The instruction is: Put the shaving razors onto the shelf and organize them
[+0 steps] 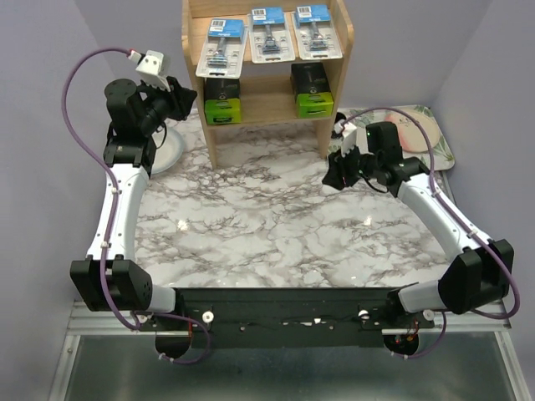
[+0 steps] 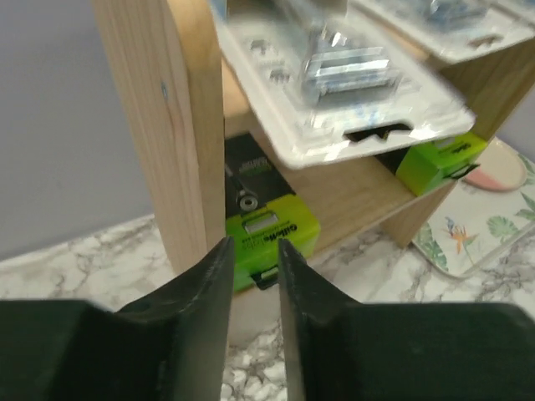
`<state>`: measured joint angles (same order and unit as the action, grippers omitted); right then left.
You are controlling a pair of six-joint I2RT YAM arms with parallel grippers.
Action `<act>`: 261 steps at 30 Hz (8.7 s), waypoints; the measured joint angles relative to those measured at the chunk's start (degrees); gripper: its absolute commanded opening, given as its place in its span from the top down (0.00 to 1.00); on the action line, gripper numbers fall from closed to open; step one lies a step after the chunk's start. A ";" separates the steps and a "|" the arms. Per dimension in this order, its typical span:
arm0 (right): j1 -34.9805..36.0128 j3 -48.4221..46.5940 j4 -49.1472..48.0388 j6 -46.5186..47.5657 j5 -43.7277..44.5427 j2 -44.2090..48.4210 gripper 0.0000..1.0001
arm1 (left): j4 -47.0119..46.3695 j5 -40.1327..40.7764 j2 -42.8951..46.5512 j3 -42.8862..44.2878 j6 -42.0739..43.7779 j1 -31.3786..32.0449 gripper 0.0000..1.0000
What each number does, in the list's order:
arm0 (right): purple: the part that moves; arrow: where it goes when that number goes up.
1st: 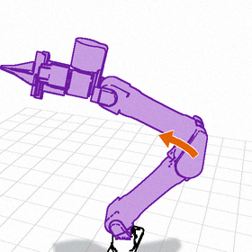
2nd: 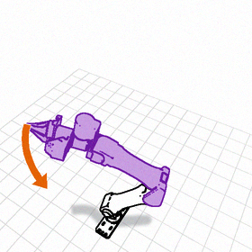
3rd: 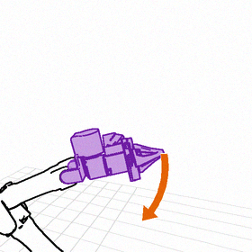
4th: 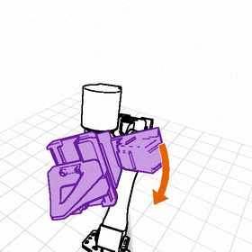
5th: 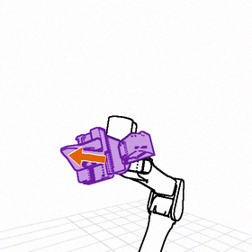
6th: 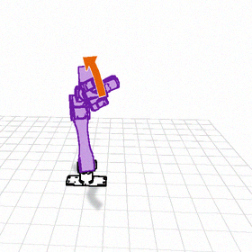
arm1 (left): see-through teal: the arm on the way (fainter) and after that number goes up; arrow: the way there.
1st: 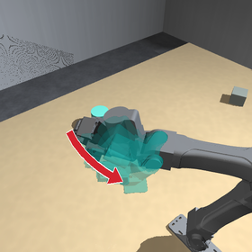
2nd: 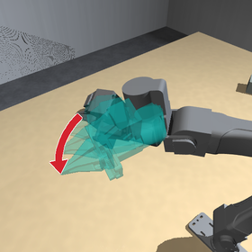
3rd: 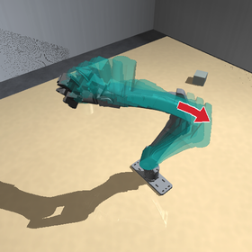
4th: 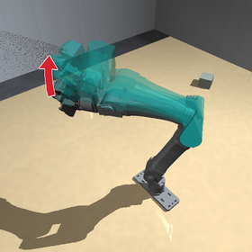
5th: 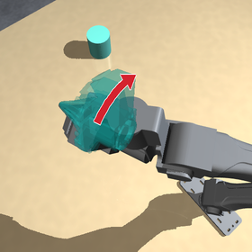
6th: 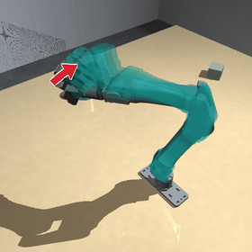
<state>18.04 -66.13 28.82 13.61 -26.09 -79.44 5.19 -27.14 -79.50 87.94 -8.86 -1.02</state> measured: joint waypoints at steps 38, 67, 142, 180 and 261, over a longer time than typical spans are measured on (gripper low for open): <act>17.73 -59.41 -16.33 -9.81 12.83 -32.92 0.88 | -13.33 7.39 -6.01 2.56 -8.15 4.76 1.00; 17.75 -65.13 -23.45 -11.72 12.87 -38.47 0.83 | -9.01 17.57 -0.20 1.64 -0.28 9.01 1.00; 17.53 -70.60 -28.28 -14.05 14.29 -44.19 0.68 | -2.89 28.02 -0.70 1.27 4.66 13.51 1.00; 21.51 -63.71 -22.75 -15.47 12.20 -39.58 0.60 | -2.16 16.50 4.42 -0.68 -0.81 9.77 0.51; 16.72 -25.97 -7.13 -1.51 11.78 -7.54 0.17 | 1.84 2.89 9.84 -15.41 10.60 13.40 0.01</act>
<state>34.76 -92.09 21.69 12.10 -14.31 -86.98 7.03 -24.25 -69.67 72.53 1.74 12.38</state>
